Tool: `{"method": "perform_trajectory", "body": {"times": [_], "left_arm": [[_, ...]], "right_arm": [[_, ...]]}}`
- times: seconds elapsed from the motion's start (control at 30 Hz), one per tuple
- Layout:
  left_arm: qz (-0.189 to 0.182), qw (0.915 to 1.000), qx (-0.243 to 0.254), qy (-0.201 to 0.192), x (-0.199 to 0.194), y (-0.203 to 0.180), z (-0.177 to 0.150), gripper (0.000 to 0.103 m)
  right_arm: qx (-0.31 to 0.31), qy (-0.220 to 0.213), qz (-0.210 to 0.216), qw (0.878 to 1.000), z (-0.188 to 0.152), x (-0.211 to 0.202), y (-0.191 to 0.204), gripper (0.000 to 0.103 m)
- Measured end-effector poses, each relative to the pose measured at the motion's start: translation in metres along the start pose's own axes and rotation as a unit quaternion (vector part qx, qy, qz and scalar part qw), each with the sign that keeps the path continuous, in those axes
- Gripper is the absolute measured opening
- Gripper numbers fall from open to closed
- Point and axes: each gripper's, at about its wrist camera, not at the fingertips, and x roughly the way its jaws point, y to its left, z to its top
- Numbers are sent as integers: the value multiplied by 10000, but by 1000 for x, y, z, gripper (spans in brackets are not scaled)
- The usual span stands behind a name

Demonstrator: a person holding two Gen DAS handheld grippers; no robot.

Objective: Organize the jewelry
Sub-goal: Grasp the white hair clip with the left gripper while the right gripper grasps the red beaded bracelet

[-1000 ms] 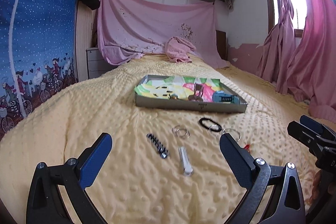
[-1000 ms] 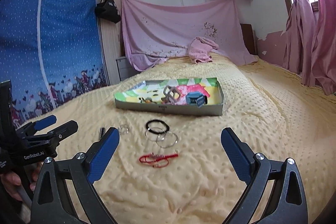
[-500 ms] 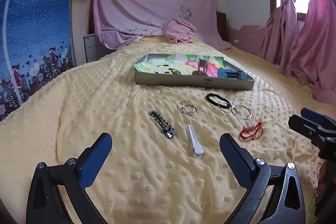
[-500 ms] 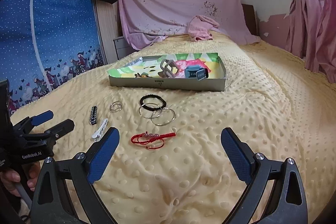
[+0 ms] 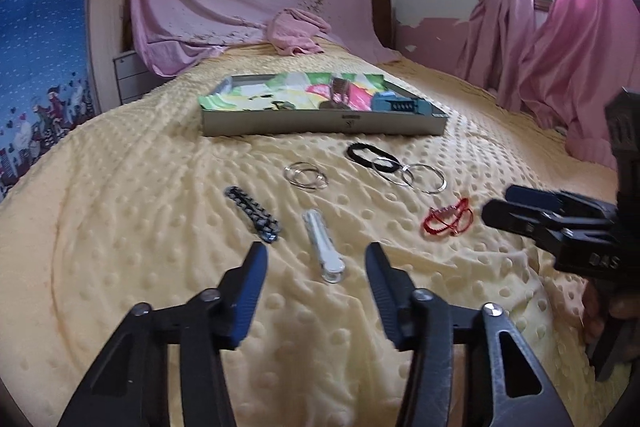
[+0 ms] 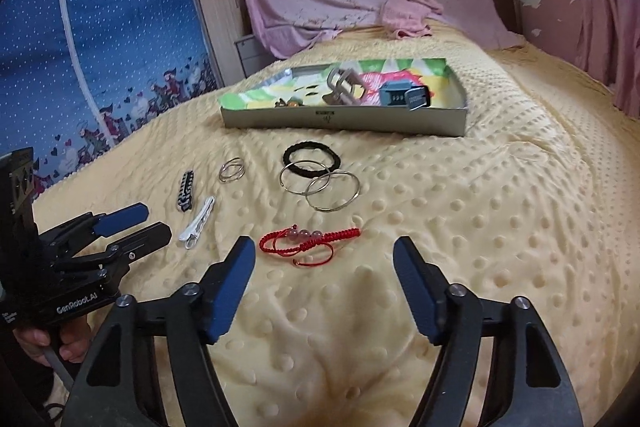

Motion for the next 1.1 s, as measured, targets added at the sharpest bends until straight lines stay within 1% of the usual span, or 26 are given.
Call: {"method": "perform_trajectory", "body": {"times": [0.03, 0.07, 0.13, 0.27, 0.43, 0.53, 0.7, 0.77, 0.8, 0.87, 1.0, 1.03, 1.1], "left_arm": [[-21, 10000, 21, 40, 2, -2, 0, 41], [-47, 9999, 36, 87, 4, -3, 0, 39], [-103, 9997, 31, 219, 10, -4, 1, 32], [-146, 9988, -34, 468, 22, -3, 0, 25], [-224, 9972, -228, 672, 33, 3, -1, 15], [-309, 9963, -380, 712, 36, 9, -2, 15], [-286, 9965, -362, 701, 38, 7, -4, 15], [-293, 9966, -360, 685, 37, 7, -4, 14], [-304, 9967, -357, 668, 36, 7, -4, 14], [-308, 9968, -338, 650, 35, 6, -5, 14], [-324, 9973, -248, 615, 34, 3, -4, 14], [-341, 9973, -236, 605, 33, 3, -4, 14], [-373, 9975, -207, 570, 32, 1, -3, 14]], "right_arm": [[-27, 19, 8, 10000, 0, 3, 1, 60], [-51, 52, 25, 10000, 1, 7, 2, 59], [-72, 102, 54, 9999, 2, 12, 3, 58], [-160, 221, 128, 9995, 4, 22, 6, 52], [-287, 440, 192, 9984, 4, 37, 12, 51], [-304, 502, 214, 9980, 4, 44, 13, 51], [-363, 560, 217, 9975, 4, 52, 17, 51], [-400, 553, 204, 9975, 4, 52, 18, 37], [-403, 547, 189, 9975, 4, 52, 19, 35], [-380, 533, 208, 9976, 4, 50, 17, 25], [-386, 504, 275, 9976, 2, 48, 18, 14], [-400, 493, 293, 9976, 2, 47, 19, 10], [-431, 460, 309, 9975, 1, 45, 21, 6]]}}
